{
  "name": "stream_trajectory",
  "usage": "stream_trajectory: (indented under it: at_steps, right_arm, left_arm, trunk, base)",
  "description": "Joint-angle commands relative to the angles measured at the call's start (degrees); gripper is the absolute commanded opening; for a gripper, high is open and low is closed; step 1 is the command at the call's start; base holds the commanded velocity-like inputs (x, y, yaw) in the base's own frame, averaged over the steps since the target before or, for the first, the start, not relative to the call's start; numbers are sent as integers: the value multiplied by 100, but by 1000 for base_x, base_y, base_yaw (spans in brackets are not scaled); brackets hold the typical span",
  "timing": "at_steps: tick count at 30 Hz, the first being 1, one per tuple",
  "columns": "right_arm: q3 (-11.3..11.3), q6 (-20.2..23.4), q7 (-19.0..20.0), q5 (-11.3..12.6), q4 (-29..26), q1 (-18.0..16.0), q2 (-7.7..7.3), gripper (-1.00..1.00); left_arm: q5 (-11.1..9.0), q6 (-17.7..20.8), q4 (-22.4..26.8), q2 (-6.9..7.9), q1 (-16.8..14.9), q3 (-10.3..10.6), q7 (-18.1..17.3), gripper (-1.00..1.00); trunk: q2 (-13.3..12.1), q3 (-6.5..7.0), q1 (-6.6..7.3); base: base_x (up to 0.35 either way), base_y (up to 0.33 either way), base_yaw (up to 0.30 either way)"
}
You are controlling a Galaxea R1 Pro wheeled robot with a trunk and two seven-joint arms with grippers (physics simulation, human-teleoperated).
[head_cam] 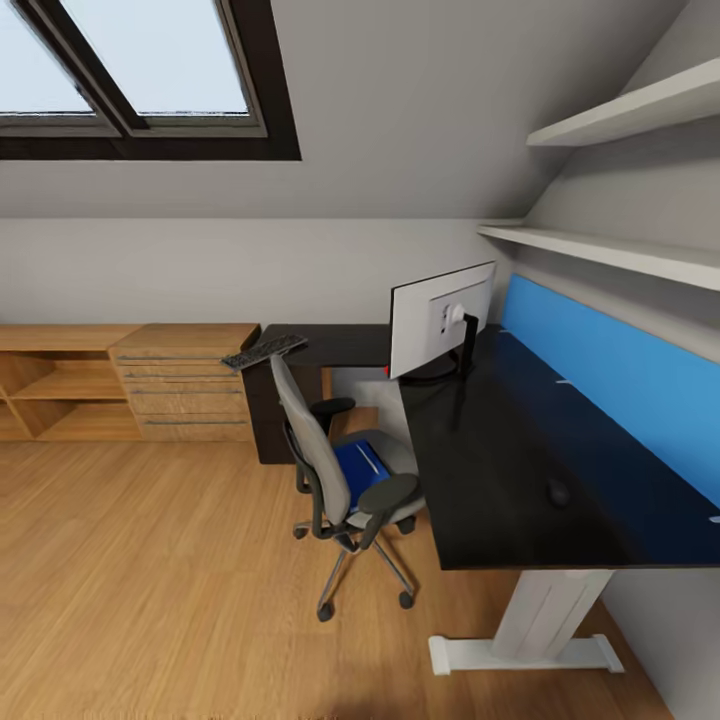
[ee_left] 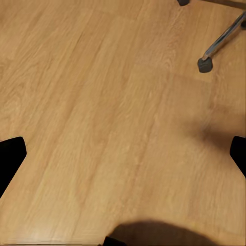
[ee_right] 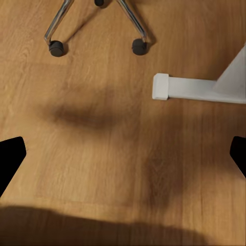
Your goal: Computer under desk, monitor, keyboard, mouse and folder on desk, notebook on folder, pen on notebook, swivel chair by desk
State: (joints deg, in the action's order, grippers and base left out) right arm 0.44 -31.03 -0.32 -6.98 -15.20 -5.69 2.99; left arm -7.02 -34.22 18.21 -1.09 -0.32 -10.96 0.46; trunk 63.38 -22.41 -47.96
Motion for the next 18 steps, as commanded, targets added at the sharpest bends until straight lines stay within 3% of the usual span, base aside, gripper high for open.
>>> stream_trajectory:
  at_steps: [1,11,18]
  right_arm:
    - [0,-15,-3,-23,3,-2,-1,100]
    - [5,-17,-3,-30,8,-2,-10,100]
    - [8,-17,-3,-31,9,-2,-119,100]
  left_arm:
    - [-48,-16,-2,-1,-3,17,7,100]
    - [-54,24,-2,3,-3,7,37,100]
    - [-54,-6,39,0,-3,18,597,100]
  trunk:
    - [45,-31,-23]
    - [446,-271,-242]
    - [727,-402,-396]
  base:
    - [0,0,177]
    - [0,0,138]
    - [0,0,17]
